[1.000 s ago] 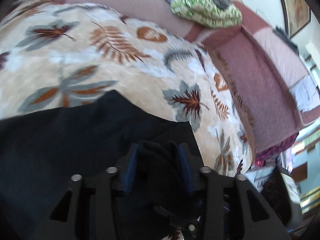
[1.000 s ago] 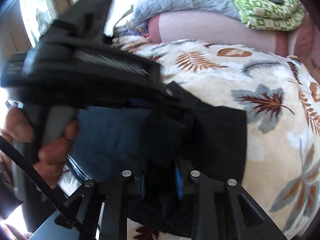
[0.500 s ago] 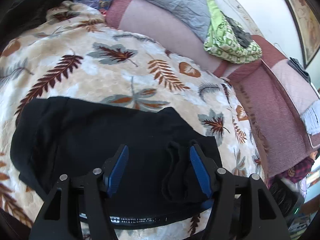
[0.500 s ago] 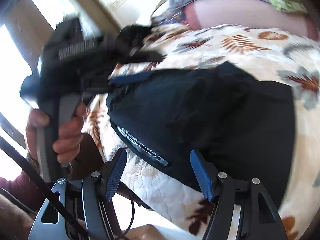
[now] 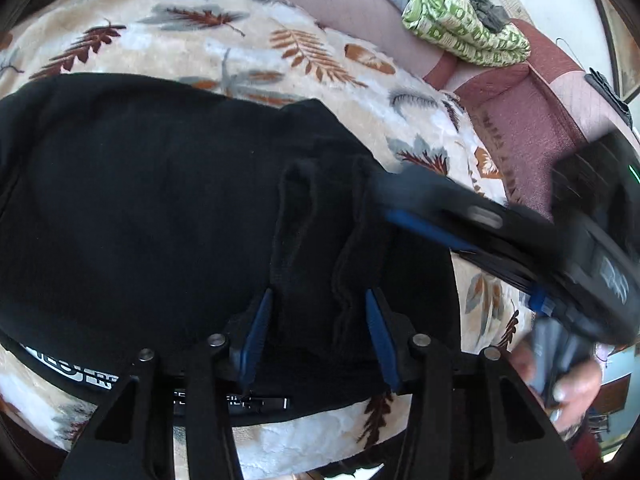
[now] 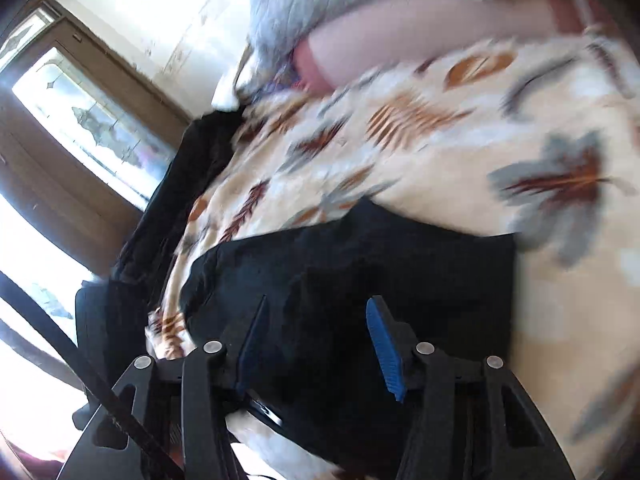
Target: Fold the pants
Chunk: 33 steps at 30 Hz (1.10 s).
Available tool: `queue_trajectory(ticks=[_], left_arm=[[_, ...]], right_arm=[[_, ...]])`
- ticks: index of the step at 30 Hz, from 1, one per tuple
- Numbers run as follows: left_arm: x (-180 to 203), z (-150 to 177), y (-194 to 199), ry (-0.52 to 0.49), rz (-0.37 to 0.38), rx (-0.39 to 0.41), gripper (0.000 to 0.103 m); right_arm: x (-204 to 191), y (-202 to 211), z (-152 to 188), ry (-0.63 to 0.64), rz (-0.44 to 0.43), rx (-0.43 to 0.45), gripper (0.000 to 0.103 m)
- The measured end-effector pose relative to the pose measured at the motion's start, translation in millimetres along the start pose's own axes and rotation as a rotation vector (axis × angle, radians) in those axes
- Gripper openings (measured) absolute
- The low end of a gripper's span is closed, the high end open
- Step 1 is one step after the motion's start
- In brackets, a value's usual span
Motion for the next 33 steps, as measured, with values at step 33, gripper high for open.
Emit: queue_trajectory(ticks=[33], left_arm=[[-27.3, 3.3, 61.1, -0.067, -0.012, 0.183, 0.061]], right_arm=[[66.5, 48.1, -13.3, -0.05, 0.329, 0.098, 0.06]])
Point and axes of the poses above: each gripper's, at about its wrist camera, not at the fingertips, and y roughly against the way its jaws point, x to its right, z to its underside, the point moved 10 cm from there along -y, roughly the way its jaws point, and after that the axes turned 5 degrees about -y, right-handed, at the moved point
